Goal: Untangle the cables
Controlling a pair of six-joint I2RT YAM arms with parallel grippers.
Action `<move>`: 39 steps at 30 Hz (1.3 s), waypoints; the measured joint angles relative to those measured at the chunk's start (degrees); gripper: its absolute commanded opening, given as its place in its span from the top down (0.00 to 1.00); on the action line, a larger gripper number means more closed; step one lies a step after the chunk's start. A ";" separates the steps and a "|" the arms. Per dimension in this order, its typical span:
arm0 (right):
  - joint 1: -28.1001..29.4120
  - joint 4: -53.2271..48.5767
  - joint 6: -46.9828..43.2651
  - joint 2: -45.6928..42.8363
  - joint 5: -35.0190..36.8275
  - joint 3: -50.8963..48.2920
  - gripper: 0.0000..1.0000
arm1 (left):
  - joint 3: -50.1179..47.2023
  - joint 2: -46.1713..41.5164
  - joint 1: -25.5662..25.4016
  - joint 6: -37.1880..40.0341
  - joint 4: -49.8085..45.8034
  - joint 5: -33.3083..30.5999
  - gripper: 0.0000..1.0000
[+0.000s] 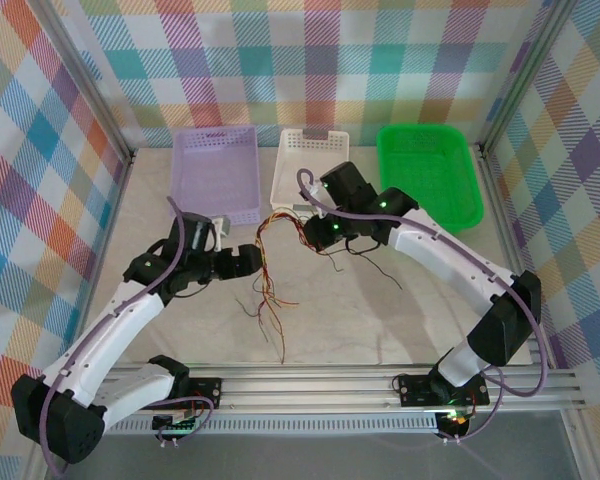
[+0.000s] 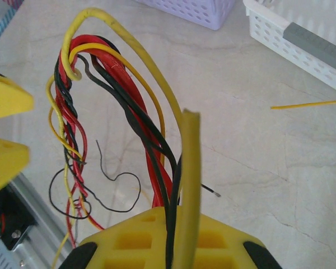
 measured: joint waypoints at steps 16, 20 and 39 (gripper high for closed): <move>-0.04 -3.80 0.28 0.00 -7.08 4.24 1.00 | 1.79 0.94 -8.02 -3.02 0.11 -9.62 0.37; -0.04 -3.89 0.33 0.00 -8.15 4.24 1.00 | 0.52 1.03 -8.50 -4.70 1.95 -10.27 0.54; -2.05 -2.08 2.32 0.02 -10.95 1.46 0.95 | -6.88 -5.16 -9.70 -8.17 11.13 -8.61 1.00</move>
